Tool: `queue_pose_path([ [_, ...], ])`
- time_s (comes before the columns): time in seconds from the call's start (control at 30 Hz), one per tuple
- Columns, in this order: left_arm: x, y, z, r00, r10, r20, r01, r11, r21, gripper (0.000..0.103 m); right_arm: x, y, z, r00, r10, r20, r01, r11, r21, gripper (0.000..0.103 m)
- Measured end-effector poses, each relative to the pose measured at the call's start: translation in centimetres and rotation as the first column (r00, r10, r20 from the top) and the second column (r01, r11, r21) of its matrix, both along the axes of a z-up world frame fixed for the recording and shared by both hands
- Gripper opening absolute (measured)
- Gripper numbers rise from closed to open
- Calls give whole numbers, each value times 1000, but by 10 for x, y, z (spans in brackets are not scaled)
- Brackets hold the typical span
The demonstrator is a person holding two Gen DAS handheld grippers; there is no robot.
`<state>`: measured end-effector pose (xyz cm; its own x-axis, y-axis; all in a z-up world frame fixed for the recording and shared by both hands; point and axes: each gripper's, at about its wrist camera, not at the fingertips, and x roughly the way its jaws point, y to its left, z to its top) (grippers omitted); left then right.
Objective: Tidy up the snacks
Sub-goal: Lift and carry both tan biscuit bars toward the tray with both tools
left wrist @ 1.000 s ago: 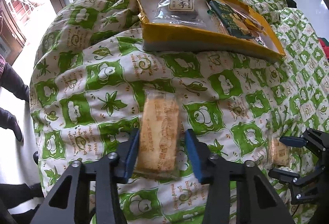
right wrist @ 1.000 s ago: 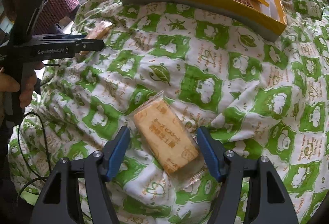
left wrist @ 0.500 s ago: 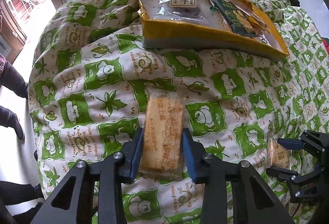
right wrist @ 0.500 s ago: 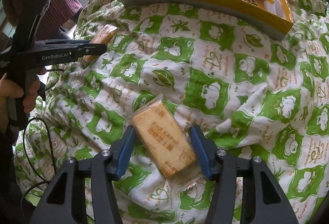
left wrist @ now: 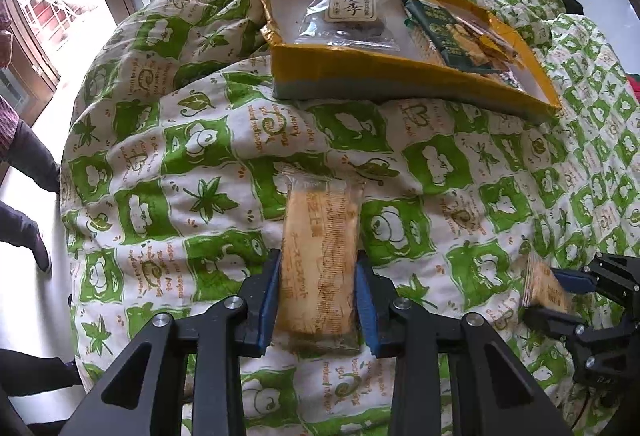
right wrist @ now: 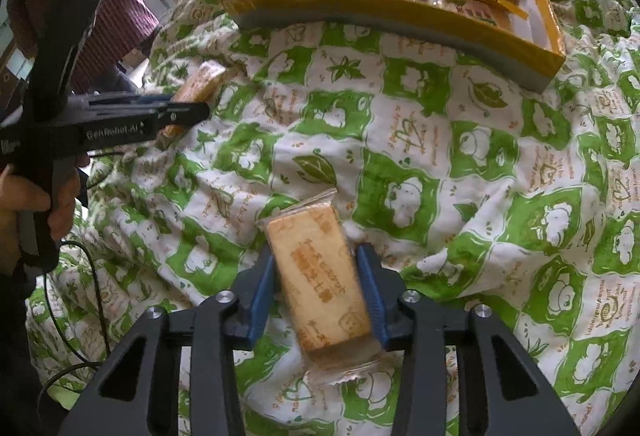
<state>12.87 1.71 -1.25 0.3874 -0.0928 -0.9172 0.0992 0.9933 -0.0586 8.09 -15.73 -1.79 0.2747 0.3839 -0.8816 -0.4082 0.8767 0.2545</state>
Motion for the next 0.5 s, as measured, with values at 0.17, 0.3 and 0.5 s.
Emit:
queue_pose_path([
  [0.17, -4, -5, 3, 1000, -11, 4, 11, 999, -46, 35, 0, -13, 8, 999, -43, 20, 42, 998, 39, 36],
  [0.3, -4, -10, 5, 1000, -16, 5, 17, 996, -85, 35, 0, -22, 13, 997, -70, 30, 68, 996, 64, 35],
  [0.5, -4, -17, 6, 1000, -26, 7, 26, 994, -103, 35, -2, -25, 19, 994, -97, 53, 93, 993, 76, 35],
])
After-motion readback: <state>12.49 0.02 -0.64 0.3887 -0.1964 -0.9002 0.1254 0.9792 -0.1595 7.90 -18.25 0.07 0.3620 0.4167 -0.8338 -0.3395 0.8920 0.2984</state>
